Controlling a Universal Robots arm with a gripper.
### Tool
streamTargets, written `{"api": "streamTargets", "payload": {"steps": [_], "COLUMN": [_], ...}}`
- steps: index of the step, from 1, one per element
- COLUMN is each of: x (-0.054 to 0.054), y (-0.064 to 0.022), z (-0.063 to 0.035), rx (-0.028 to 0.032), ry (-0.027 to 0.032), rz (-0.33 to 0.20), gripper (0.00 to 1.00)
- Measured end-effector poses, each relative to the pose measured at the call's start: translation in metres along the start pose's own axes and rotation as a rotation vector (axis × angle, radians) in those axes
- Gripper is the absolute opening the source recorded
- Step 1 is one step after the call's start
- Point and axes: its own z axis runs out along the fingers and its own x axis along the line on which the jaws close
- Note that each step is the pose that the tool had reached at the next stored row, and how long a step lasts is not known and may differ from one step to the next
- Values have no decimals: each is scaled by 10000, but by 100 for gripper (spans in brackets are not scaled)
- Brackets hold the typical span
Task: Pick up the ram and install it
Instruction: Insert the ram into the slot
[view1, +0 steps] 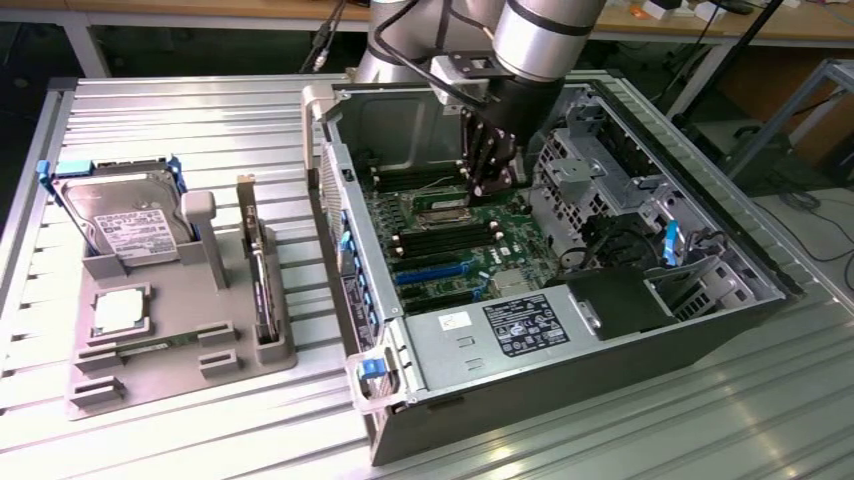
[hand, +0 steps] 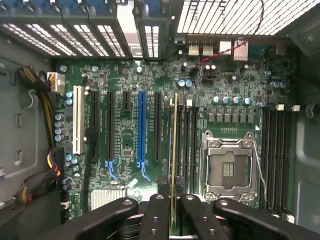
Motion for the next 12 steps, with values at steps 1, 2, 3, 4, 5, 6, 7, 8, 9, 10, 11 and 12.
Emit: {"api": "streamTargets", "payload": {"steps": [1, 2, 3, 4, 5, 6, 7, 8, 9, 10, 11, 12], "x": [-1, -3, -8, -26, -76, -110, -153, -185, -211, -223, -221, -216], "y": [-16, -17, -18, -19, -24, -26, -30, -32, -34, -37, -38, -40], "z": [36, 54, 73, 99, 152, 181, 211, 232, 252, 292, 320, 345], "rx": [-1, -1, -1, -1, -1, 0, 0, 0, -1, 1, 0, 0], "ry": [1, 0, -1, 1, -2, -2, -3, -4, -2, -5, -2, -3], "rz": [3, 9, 23, 47, 67, 70, 70, 70, 70, 70, 68, 68], "gripper": [15, 15, 15, 15, 15, 15, 15, 15, 15, 15, 15, 15]}}
